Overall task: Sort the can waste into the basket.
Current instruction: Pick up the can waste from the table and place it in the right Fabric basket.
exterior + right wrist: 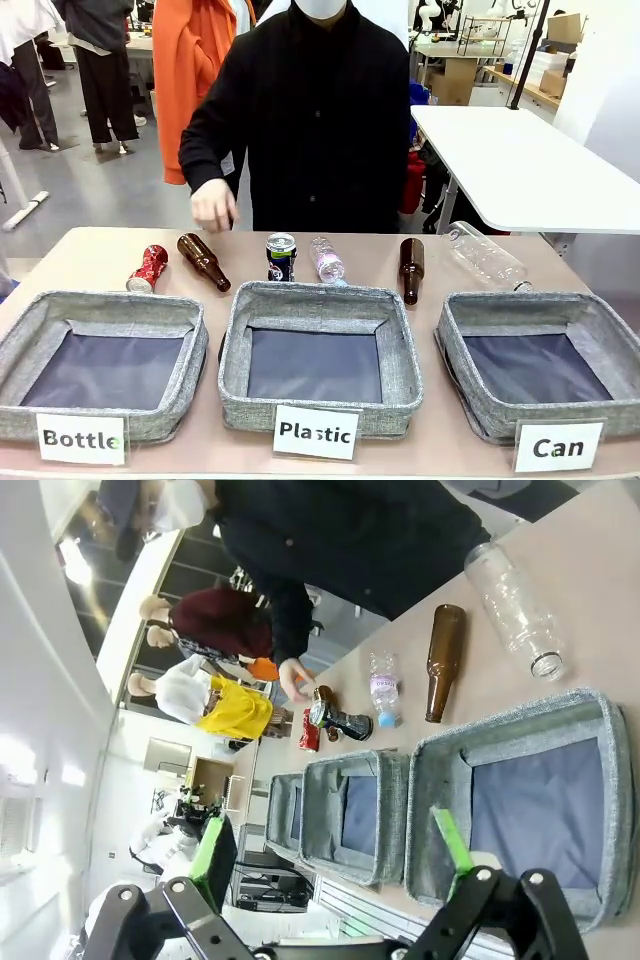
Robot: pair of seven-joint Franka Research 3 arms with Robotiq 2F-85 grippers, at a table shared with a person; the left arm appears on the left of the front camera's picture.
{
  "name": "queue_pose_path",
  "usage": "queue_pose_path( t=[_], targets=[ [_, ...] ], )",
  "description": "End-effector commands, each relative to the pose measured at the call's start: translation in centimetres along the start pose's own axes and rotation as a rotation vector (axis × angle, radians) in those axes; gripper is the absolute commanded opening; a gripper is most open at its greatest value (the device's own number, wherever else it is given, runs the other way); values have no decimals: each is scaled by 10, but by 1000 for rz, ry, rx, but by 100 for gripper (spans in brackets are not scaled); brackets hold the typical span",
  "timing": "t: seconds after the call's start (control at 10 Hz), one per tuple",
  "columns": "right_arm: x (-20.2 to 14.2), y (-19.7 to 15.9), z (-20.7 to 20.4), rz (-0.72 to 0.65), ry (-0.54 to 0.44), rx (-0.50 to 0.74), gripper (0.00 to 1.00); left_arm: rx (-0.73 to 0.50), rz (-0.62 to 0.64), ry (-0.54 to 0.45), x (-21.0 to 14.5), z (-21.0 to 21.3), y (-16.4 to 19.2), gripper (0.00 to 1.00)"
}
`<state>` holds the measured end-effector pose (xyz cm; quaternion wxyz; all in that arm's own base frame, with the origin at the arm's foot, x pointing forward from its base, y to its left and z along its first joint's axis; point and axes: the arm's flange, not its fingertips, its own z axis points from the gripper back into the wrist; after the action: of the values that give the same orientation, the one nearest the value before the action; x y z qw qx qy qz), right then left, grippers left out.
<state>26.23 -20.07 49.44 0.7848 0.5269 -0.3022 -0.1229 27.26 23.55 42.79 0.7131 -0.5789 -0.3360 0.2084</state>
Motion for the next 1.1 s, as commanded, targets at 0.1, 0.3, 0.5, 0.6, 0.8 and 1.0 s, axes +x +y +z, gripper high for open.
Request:
queue_pose_path(
  t=[0.1, 0.3, 0.5, 0.6, 0.8, 1.0],
  targets=[
    [0, 0, 0, 0, 0, 0, 100, -16, 5, 1, 1, 0, -2, 100],
    [-4, 37, -42, 245, 27, -154, 100, -16, 5, 1, 1, 0, -2, 100],
    [-1, 74, -123, 494, 170, -210, 100, -16, 5, 1, 1, 0, -2, 100],
    [-6, 87, -167, 585, 242, -239, 100, -16, 5, 1, 1, 0, -2, 100],
    [-29, 96, -246, 735, 441, -230, 100, -16, 5, 1, 1, 0, -2, 100],
    [-54, 92, -287, 765, 597, -244, 100, -16, 5, 1, 1, 0, -2, 100]
  ],
)
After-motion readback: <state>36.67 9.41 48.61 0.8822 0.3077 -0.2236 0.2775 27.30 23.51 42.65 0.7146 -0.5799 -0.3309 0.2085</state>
